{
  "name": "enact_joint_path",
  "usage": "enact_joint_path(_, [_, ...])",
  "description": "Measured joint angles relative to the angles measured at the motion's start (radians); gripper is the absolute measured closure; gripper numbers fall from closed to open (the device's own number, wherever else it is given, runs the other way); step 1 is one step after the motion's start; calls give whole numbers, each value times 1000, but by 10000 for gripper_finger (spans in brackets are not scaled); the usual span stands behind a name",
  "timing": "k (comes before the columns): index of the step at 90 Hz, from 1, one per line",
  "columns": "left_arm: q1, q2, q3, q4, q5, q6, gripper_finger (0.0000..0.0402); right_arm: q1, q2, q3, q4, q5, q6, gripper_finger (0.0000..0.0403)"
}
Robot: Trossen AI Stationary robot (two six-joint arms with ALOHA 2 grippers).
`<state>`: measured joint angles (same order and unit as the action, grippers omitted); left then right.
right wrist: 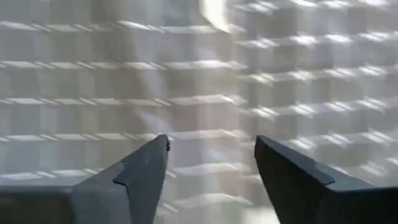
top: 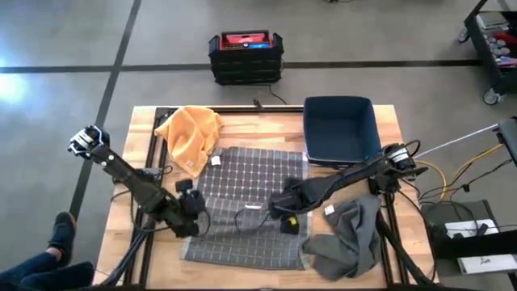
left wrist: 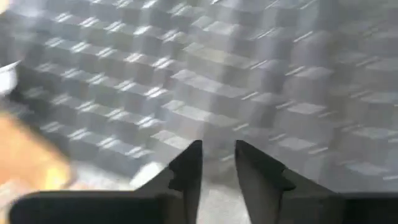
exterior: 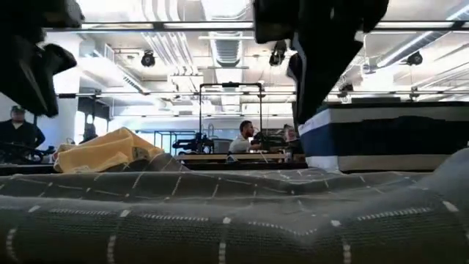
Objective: Fold towel
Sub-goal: Fold the gray patterned kitchen towel
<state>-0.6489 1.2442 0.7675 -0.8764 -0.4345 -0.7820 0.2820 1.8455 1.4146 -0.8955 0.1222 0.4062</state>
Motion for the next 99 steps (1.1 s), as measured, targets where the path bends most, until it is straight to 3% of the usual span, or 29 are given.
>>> enact_joint_path(17, [149,-21,-166,123,117,107,215,-57,-15,-123,84,2,-36,150])
enact_joint_path(32, [303,-24,-239,165,171,135,205,-65,-16,-206,177,1,-35,165])
enact_joint_path(44, [368,-33,-241,230,256,213,222,-58,-23,-242,179,-8,-10,180])
enact_joint_path(61, [376,-34,-244,239,348,224,265,-49,-24,-258,176,-25,-14,195])
enact_joint_path(99, [376,-37,-276,259,329,227,340,-49,-44,-258,157,-25,-43,196])
